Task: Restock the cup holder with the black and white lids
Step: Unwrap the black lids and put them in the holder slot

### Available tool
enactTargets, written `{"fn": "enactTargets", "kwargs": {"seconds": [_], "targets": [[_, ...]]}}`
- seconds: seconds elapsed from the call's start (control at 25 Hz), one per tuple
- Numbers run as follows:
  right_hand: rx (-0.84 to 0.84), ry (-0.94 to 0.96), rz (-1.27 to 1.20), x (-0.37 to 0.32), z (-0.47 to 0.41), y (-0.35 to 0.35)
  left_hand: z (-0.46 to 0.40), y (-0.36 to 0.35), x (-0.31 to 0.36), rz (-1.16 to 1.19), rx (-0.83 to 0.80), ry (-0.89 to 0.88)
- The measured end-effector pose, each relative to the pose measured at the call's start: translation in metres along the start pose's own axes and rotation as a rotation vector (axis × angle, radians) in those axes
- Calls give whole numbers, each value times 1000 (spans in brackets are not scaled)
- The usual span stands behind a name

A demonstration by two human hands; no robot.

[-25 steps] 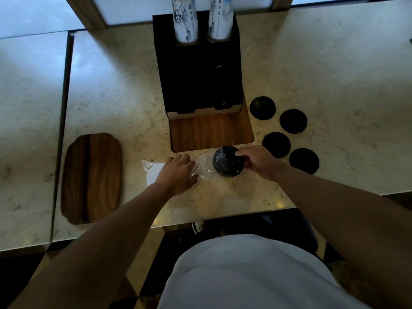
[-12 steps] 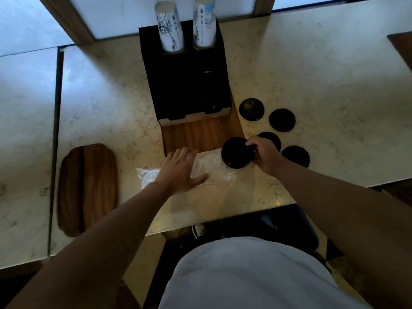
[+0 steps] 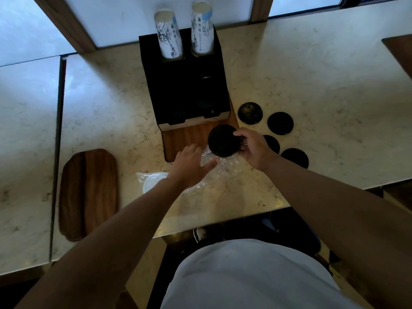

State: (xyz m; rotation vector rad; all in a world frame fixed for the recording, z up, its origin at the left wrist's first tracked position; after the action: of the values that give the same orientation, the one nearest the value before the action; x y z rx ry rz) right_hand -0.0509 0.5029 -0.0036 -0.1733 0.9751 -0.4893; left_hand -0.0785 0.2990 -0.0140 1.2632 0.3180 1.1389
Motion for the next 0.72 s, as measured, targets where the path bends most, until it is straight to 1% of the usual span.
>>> {"fn": "enactTargets", "kwargs": {"seconds": [0.2,0.32,0.48,0.56,0.72], "targets": [[8,-17,11,0,-3,-3,4,-4,-1,-3,-12,-5],[12,-35,5,4,-2,-2,4,-4,0,18,-2,30],[72,-43,32,8,0,5,5,-12,3,-4,-77,30],[101,-37,52,6,1,9,6,-17,3,-12,-83,22],[87,-42,58,0,0,10,7,-21,4,-15,-94,27]]}}
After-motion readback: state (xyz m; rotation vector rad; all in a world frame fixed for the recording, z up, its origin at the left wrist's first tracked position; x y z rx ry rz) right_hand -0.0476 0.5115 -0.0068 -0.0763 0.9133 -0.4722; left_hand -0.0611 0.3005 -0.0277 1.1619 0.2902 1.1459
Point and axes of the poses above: each hand's wrist, its own z-axis away from the middle knuckle, its own y-axis out of the back of the hand, x = y × z, the point moved 4 cm from there along -z, towards the middle knuckle, and after that the axes turned 11 degrees about -x, right-handed, at the moved point
